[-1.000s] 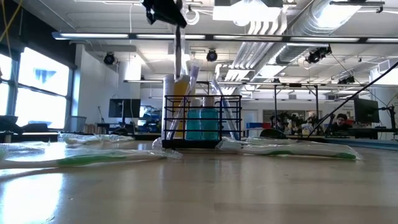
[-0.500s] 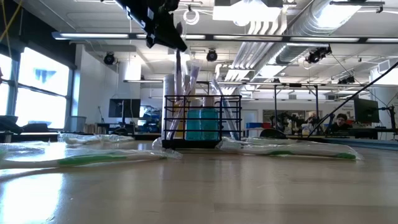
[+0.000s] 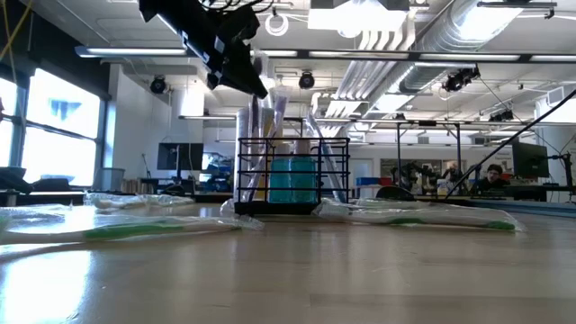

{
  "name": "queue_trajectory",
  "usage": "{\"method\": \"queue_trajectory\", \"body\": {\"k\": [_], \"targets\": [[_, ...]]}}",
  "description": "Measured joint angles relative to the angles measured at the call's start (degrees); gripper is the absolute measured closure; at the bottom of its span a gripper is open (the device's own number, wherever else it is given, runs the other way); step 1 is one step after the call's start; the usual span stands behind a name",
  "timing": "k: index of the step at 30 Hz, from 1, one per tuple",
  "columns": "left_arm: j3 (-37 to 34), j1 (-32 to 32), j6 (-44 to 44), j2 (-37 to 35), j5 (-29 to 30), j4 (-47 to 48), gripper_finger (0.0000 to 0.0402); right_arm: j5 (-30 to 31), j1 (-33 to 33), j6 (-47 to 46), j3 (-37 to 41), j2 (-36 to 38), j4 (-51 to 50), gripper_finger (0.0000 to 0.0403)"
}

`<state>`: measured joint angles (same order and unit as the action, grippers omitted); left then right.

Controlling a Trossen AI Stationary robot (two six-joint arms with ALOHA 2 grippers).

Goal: Pick & Place toothbrushing station
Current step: Put the purple toothbrush into the left section wire organizer

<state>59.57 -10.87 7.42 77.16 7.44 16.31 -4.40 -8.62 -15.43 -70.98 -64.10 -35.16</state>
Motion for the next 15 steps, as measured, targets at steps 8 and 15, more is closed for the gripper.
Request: {"method": "queue_trajectory", "body": {"k": [8, 15], "targets": [[-0.02, 0.0, 0.28, 4.15, -0.93, 0.11, 0.0392, -0.02, 0.0, 0.01, 0.0, 0.0, 0.07, 0.0142], [-0.02, 0.0, 0.24, 6.4, -2.6, 0.11, 0.0386, 0.0, 0.0, -0.82, 0.0, 0.0, 0.07, 0.0142]]}}
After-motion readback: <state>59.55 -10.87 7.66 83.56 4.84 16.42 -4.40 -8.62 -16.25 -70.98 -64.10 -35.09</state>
